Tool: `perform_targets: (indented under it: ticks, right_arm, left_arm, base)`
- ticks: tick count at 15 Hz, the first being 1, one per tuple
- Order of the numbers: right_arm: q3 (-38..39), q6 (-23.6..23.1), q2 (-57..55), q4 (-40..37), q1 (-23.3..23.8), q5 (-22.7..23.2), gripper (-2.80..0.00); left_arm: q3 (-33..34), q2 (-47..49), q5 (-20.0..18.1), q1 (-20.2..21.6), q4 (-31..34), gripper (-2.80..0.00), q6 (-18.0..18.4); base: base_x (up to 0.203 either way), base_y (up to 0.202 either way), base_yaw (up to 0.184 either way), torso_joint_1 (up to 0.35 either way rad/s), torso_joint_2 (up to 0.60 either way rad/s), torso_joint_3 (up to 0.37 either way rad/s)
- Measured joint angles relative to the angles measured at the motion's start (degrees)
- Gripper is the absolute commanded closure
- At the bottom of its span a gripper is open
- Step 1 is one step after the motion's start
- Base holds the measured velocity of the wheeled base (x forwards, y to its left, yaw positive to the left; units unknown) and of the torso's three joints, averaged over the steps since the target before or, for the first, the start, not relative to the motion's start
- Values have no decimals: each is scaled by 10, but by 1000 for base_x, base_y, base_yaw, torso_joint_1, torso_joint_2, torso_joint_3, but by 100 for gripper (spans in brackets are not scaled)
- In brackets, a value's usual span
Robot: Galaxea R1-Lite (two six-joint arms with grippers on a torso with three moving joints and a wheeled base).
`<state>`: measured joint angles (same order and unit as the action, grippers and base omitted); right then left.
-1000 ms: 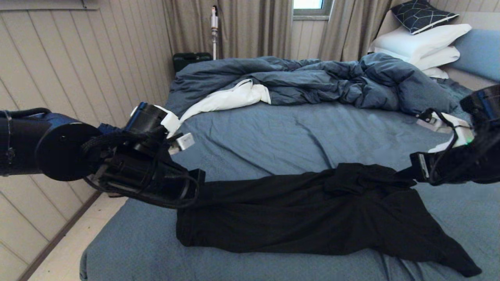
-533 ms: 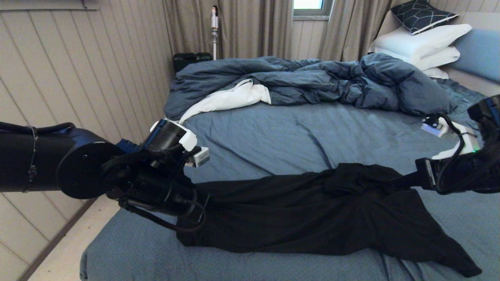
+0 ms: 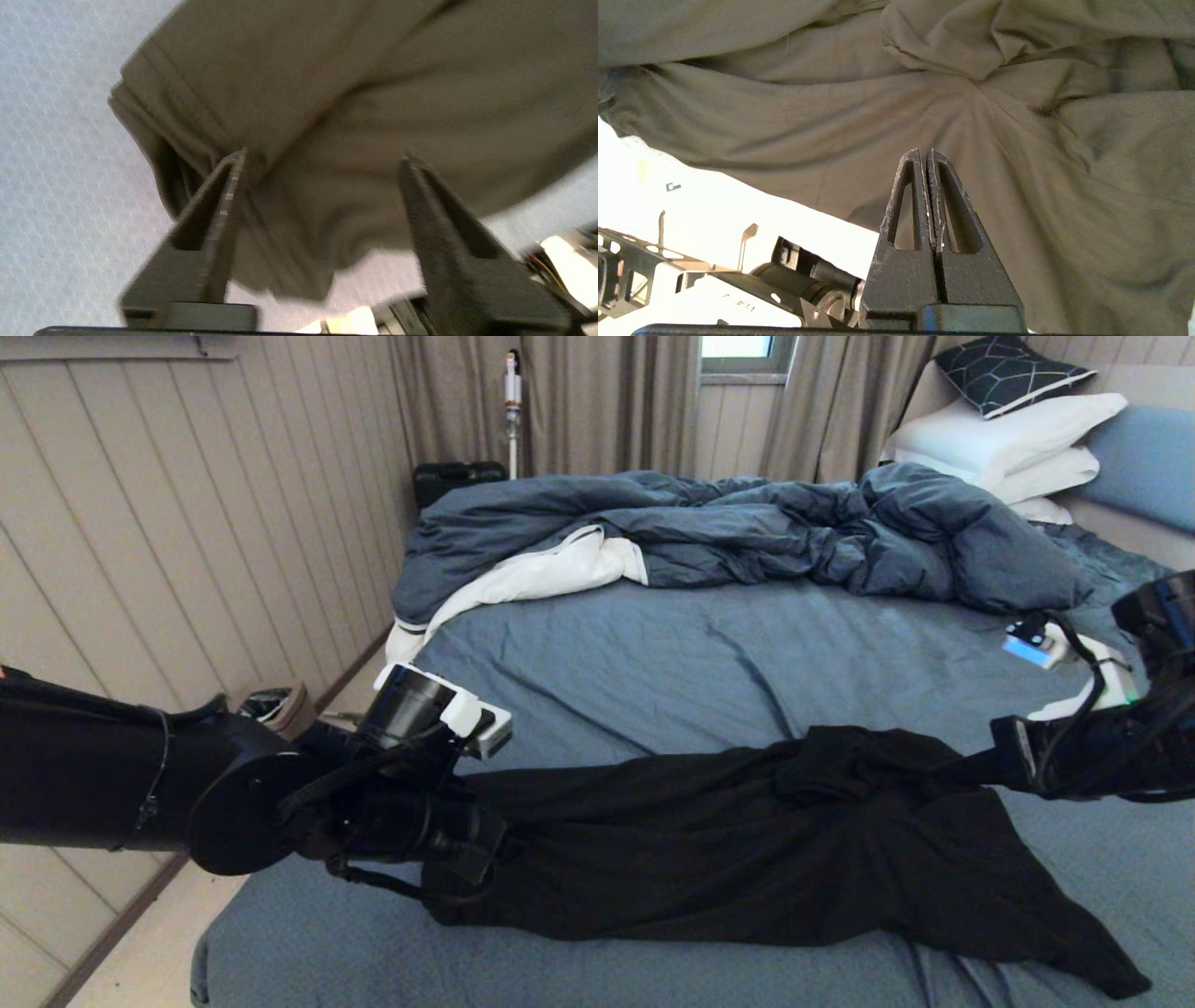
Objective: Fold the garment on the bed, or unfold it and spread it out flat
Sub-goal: Unford the black T-shirt
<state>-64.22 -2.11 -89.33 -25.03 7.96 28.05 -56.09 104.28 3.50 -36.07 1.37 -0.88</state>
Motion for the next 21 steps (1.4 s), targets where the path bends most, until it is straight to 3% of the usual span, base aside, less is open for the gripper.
perform_targets:
  ticks: [3, 7, 8, 21]
  right_arm:
    - [3, 0, -2, 1, 1, 1, 0]
    - [4, 1, -8, 12, 1, 5, 0]
    - [4, 1, -11, 12, 1, 5, 0]
    - [4, 1, -30, 19, -3, 4, 0]
  left_arm:
    - [15, 26, 29, 3, -43, -280, 23]
    - [20, 43, 31, 13, -58, -280, 23]
    - [20, 44, 30, 15, -59, 0, 21]
    - [-1, 40, 25, 38, -79, 0, 23]
  base:
    - [0, 0, 0, 0, 0, 0]
    - [0, 0, 0, 0, 0, 0]
    - [0, 0, 0, 0, 0, 0]
    - [0, 0, 0, 0, 0, 0]
